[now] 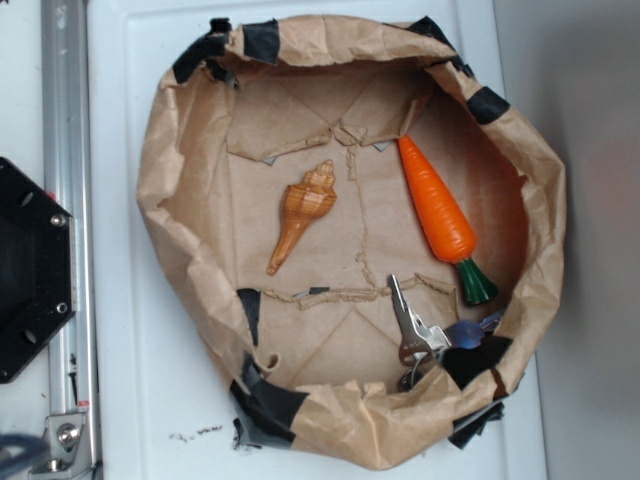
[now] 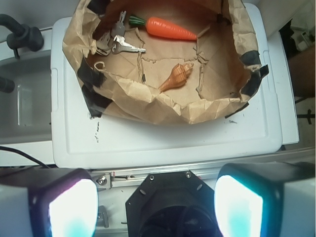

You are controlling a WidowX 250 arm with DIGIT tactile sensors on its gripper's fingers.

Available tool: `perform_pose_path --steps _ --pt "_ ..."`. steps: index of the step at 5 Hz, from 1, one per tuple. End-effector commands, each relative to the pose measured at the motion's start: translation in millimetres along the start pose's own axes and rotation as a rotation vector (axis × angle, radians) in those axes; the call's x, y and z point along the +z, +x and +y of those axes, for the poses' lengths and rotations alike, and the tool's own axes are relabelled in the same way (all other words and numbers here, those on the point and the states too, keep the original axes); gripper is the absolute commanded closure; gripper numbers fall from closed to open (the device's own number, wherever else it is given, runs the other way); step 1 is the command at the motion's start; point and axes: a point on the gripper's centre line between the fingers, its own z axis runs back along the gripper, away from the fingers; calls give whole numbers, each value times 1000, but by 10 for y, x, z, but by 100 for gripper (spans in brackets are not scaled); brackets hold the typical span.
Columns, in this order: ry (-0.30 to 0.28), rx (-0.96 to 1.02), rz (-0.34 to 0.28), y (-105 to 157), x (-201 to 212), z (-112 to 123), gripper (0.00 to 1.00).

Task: Grab the carrot.

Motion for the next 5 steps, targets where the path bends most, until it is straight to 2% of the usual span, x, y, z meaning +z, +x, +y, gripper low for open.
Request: perform_pose_path --steps 1,2,3,4,5 --pt "65 -192 -260 959 -709 211 0" --pt "62 -216 -251 1360 -1036 291 0" --pt "91 -281 -205 1578 -1418 328 0" --pt "101 -419 -197 1557 -1595 147 0" --pt "100 -519 -196 1521 -1656 61 0"
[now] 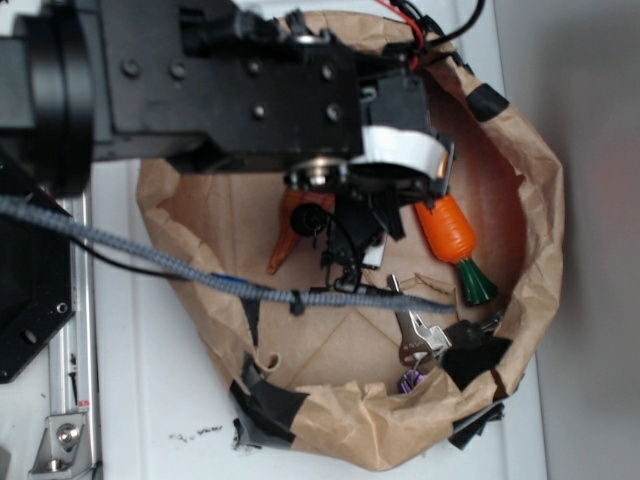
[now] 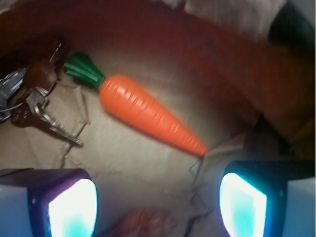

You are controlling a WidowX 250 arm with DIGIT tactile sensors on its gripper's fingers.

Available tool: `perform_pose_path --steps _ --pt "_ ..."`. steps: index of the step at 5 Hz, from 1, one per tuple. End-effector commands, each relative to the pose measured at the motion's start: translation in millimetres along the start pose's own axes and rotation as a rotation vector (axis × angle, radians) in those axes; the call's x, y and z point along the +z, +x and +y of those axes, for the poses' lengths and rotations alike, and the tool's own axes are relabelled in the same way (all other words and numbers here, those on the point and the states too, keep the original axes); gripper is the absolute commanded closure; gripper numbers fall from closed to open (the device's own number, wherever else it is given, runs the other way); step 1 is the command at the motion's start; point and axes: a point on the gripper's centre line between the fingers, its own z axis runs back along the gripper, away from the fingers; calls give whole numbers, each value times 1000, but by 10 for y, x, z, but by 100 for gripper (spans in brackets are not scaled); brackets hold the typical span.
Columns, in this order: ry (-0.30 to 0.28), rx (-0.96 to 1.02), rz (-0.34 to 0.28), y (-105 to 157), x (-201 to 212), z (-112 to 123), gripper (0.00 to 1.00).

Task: Grab the carrot.

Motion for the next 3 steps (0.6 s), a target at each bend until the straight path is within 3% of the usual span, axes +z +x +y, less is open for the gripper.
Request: perform_pose_path --steps 1,2,3 --pt "-6 -158 -9 239 -196 -149 0" --pt "-21 -196 16 384 -366 -145 0" --pt "-59 -162 -17 488 -467 -114 0"
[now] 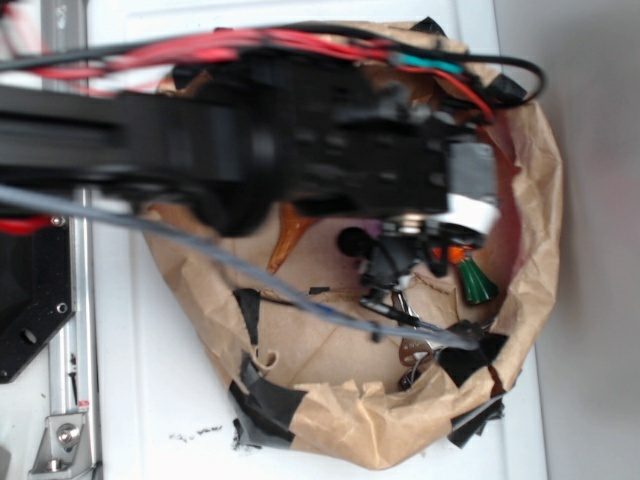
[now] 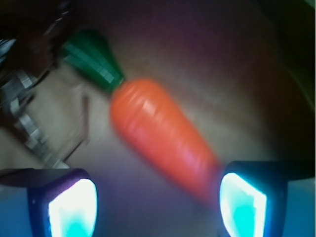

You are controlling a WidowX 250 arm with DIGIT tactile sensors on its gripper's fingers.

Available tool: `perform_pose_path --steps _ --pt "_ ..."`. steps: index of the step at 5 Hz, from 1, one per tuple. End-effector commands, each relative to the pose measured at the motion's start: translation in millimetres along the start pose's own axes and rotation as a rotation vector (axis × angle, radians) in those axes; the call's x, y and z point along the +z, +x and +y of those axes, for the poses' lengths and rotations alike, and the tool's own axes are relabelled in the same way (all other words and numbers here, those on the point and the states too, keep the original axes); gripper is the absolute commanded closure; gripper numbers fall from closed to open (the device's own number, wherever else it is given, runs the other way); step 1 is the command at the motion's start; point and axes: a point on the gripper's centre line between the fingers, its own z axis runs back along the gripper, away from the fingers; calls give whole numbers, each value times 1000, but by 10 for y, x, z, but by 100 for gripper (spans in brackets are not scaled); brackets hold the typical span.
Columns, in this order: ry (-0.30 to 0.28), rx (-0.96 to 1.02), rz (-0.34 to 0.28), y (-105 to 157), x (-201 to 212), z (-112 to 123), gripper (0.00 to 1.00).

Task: Grab the carrot.

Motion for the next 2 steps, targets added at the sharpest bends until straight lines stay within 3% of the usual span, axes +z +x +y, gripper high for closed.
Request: perform_pose_path --steps 1,2 --pt "-44 -24 -68 314 -51 33 0" --pt "-78 57 25 200 -286 22 35"
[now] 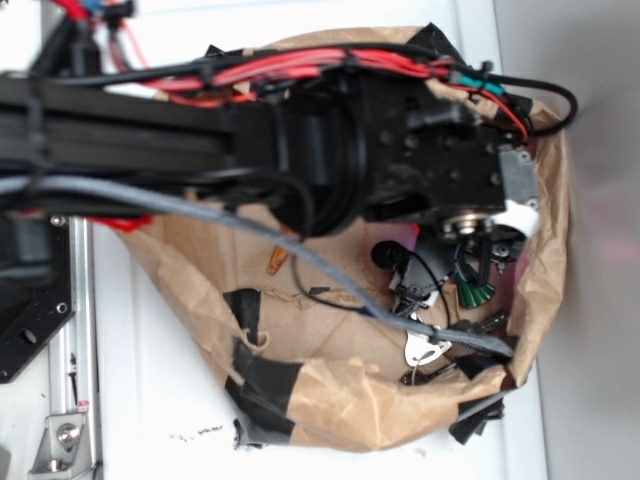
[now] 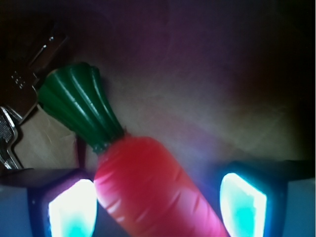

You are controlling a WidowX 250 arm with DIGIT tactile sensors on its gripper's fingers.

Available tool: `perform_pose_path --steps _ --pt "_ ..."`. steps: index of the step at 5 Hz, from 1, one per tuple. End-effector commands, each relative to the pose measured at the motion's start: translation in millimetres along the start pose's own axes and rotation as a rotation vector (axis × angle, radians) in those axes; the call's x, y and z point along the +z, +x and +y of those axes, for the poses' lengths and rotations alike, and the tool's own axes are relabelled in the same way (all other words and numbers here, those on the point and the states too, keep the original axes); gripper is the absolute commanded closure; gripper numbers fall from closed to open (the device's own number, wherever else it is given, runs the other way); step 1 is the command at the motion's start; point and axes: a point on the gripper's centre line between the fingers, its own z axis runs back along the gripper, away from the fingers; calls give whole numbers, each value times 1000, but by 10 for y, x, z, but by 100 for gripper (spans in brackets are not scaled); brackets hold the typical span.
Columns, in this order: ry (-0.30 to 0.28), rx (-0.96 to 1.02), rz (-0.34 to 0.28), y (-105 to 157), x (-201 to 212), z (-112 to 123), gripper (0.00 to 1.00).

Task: Grab the carrot.

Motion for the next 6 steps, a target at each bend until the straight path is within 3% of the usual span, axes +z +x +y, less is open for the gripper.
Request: perform_pose_path --steps 1,2,4,5,6 --pt "-6 172 36 -113 -1 52 100" --pt "43 354 46 -305 317 -59 100" --pt "19 603 24 -269 1342 -239 100" --pt "6 633 26 -202 1631 -252 100" --pt "-2 651 37 -199 1669 -253 100"
